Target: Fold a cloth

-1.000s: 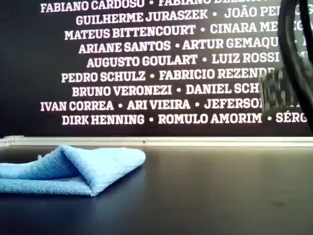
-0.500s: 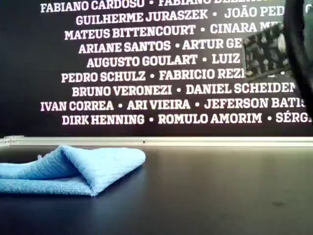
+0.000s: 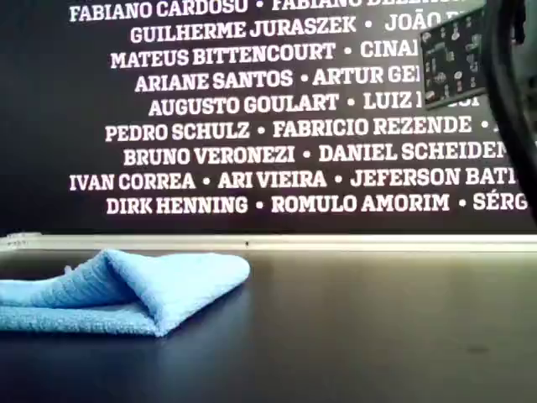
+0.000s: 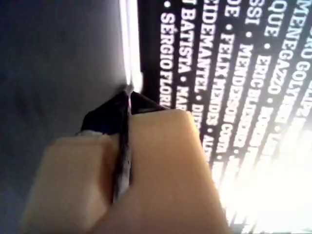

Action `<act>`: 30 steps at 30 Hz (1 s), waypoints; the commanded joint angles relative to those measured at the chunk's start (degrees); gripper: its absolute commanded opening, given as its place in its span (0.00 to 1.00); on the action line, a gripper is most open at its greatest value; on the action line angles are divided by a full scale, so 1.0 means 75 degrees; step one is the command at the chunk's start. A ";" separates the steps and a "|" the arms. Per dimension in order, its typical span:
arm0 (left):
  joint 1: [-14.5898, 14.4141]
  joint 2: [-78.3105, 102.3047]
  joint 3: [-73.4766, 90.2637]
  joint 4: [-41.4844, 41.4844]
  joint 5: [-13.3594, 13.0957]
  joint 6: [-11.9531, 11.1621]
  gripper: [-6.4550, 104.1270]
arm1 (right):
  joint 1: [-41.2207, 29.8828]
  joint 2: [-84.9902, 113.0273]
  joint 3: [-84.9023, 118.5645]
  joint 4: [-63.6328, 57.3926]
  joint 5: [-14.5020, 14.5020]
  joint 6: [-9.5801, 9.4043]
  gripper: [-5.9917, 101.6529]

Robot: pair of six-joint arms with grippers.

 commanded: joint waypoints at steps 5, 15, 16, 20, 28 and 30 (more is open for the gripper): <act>0.0105 0.0047 -0.0094 0.0012 -0.0023 -0.0047 0.47 | -0.0047 0.0305 0.0094 0.3164 -0.0012 0.0012 0.04; 0.0105 0.0047 -0.0094 0.0012 -0.0023 -0.0059 0.47 | -0.0023 0.0305 0.0094 0.4219 -0.0012 -0.0023 0.04; 0.0105 0.0047 -0.0094 0.0012 -0.0023 -0.0059 0.47 | 0.0000 0.0305 0.0094 0.4219 -0.0012 -0.0035 0.04; 0.0105 0.0047 -0.0094 0.0012 -0.0023 -0.0059 0.47 | 0.0012 0.0305 0.0094 0.4207 -0.0012 -0.0047 0.04; 0.0105 0.0047 -0.0094 0.0012 -0.0023 -0.0059 0.47 | 0.0023 0.0305 0.0094 0.4207 -0.0012 -0.0047 0.04; 0.0105 0.0047 -0.0094 0.0012 -0.0023 -0.0059 0.47 | 0.0023 0.0305 0.0094 0.4207 -0.0012 -0.0047 0.04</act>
